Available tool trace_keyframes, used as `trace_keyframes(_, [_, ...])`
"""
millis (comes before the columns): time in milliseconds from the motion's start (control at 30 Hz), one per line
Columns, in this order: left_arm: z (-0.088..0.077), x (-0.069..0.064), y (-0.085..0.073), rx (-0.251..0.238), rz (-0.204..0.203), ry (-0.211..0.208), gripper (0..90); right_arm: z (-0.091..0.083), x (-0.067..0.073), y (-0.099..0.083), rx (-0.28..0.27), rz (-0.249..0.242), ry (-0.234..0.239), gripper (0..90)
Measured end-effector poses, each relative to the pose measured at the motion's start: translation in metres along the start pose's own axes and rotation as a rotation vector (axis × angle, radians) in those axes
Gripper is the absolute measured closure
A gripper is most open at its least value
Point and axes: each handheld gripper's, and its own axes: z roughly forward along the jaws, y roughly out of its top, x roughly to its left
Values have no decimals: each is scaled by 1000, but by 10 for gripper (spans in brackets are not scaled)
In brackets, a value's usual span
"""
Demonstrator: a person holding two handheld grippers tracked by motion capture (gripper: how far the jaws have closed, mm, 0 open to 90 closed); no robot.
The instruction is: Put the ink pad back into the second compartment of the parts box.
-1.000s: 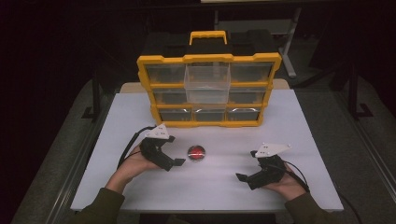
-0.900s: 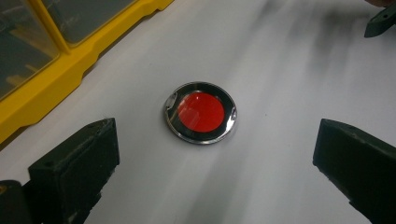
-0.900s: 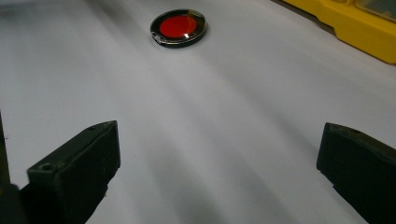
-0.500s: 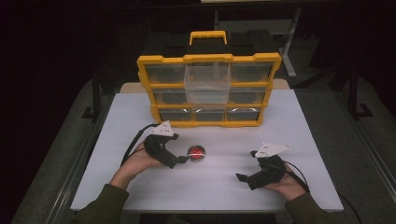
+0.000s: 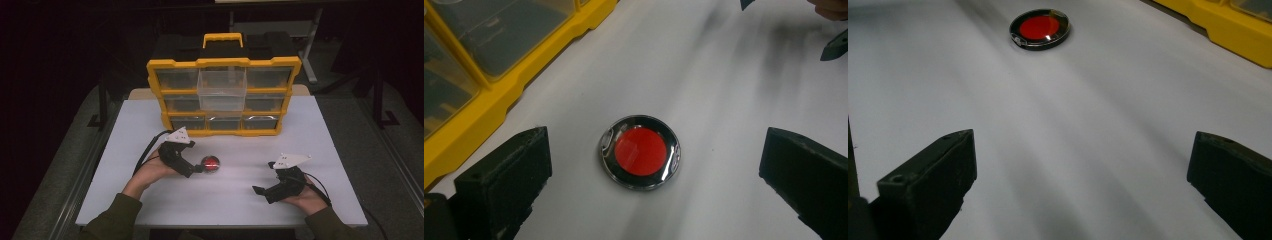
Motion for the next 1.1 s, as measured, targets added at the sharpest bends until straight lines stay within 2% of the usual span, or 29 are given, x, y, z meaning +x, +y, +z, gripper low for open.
trace_keyframes(433, [10, 0, 11, -8, 20, -10, 0, 0, 0, 0, 0, -1, 1, 0])
trace_keyframes(800, [20, 3, 14, -7, 12, -25, 0, 0, 1, 0, 0, -3, 3, 0])
trace_keyframes(1100, [29, 6, 18, -16, 6, -21, 0, 0, 0, 0, -1, -4, 4, 0])
